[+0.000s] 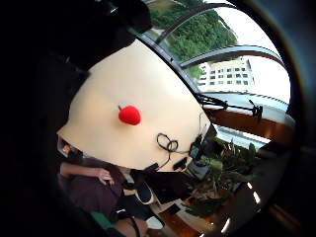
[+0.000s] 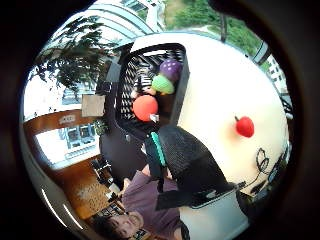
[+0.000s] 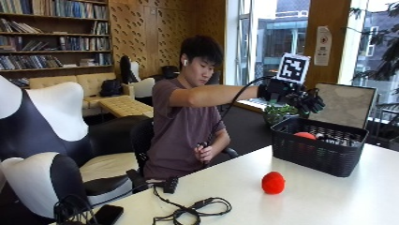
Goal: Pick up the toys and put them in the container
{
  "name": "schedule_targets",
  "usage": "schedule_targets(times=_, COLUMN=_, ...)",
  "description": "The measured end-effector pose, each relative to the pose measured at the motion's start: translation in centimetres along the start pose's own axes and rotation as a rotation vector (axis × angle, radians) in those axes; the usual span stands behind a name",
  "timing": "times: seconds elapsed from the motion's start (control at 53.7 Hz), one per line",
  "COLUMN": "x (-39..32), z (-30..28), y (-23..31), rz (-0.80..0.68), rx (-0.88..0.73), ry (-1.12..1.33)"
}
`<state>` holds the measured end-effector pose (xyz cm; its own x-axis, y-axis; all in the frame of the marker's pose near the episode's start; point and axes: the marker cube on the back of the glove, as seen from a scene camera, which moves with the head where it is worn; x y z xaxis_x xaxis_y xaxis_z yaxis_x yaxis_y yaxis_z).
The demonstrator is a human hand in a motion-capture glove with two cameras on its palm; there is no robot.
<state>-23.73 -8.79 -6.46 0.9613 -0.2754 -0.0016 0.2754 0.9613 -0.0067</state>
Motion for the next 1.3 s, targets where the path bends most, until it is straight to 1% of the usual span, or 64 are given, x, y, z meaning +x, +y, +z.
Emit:
schedule_targets(times=0.075, x=3.4, z=0.5, y=1.3, rz=0.004, rx=0.017, ry=0.01)
schedule_targets(times=0.168, x=6.4, z=1.4, y=2.2, rz=0.107, rx=0.026, ry=-0.075)
schedule_targets(times=0.279, x=8.6, z=4.2, y=2.8, rz=0.136, rx=0.02, ry=-0.108)
schedule_targets(times=0.41, x=8.8, z=9.6, y=1.8, rz=0.166, rx=-0.014, ry=-0.119)
schedule_targets(times=0.484, x=7.6, z=13.6, y=1.3, rz=0.127, rx=-0.065, ry=-0.146)
schedule_targets(times=0.54, x=6.2, z=17.7, y=0.9, rz=0.091, rx=-0.123, ry=-0.182)
schedule_targets(times=0.652, x=4.7, z=24.8, y=0.0, rz=0.06, rx=-0.2, ry=-0.235)
schedule_targets(times=0.689, x=4.6, z=26.1, y=-0.2, rz=0.052, rx=-0.189, ry=-0.246)
schedule_targets(times=0.727, x=4.6, z=27.0, y=-0.4, rz=0.047, rx=-0.121, ry=-0.243)
schedule_targets(times=0.801, x=5.1, z=27.6, y=-0.7, rz=0.05, rx=0.082, ry=-0.229)
schedule_targets(times=0.969, x=5.3, z=28.1, y=-1.5, rz=0.125, rx=0.341, ry=-0.175)
schedule_targets(times=1.062, x=5.3, z=27.5, y=-2.1, rz=0.133, rx=0.354, ry=-0.169)
schedule_targets(times=1.155, x=4.6, z=25.9, y=-2.3, rz=0.081, rx=0.272, ry=-0.216)
schedule_targets(times=1.211, x=4.3, z=24.0, y=-2.1, rz=0.065, rx=0.244, ry=-0.249)
schedule_targets(times=1.304, x=4.4, z=19.0, y=-1.7, rz=0.049, rx=0.262, ry=-0.232)
